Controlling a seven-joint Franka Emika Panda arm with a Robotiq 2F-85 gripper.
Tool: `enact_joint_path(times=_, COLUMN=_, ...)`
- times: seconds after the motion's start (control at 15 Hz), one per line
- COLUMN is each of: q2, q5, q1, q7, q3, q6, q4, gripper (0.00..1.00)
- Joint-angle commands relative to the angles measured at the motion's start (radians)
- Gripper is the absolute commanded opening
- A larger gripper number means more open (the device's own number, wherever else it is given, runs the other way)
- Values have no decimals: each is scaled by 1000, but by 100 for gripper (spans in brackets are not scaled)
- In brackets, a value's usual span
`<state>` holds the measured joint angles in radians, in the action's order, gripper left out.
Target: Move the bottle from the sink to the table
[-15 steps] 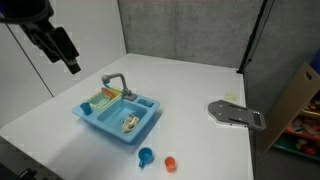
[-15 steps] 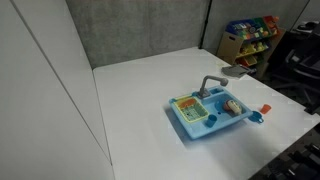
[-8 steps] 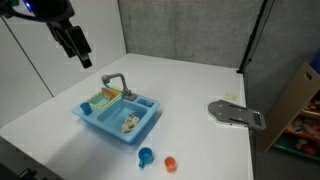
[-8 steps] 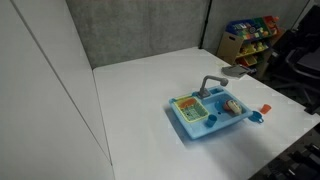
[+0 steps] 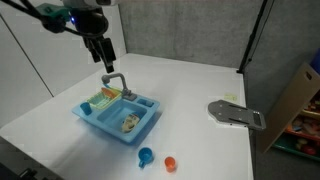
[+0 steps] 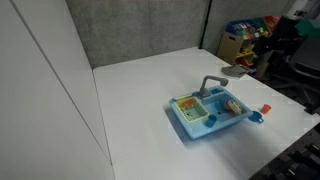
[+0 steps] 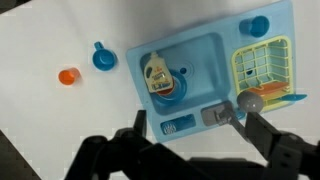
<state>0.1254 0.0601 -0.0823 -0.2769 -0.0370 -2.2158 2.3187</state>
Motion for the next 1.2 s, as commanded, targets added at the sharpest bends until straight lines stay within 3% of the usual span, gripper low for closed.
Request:
enact_joint_path(times=0.0, q2=-106, q5=2, q1=-4, q7=-14, q3=-15, q6=6, q4=-96, gripper=100)
enact_joint_path(times=0.53, q2=-242, q5=-37, q1=3, q7=-21, q3=-39, q6=-17, q4=-154, gripper=100)
enact_joint_path(times=0.8, q2=-300, q5=-58, q1=6, q7=-41, q3=-53, q6=-106, q4=-149, gripper=100)
enact_joint_path(times=1.13, q2=-371, q5=13, q1=-2, q7=0, q3=-55, q6=-156, q4=-166, gripper=100)
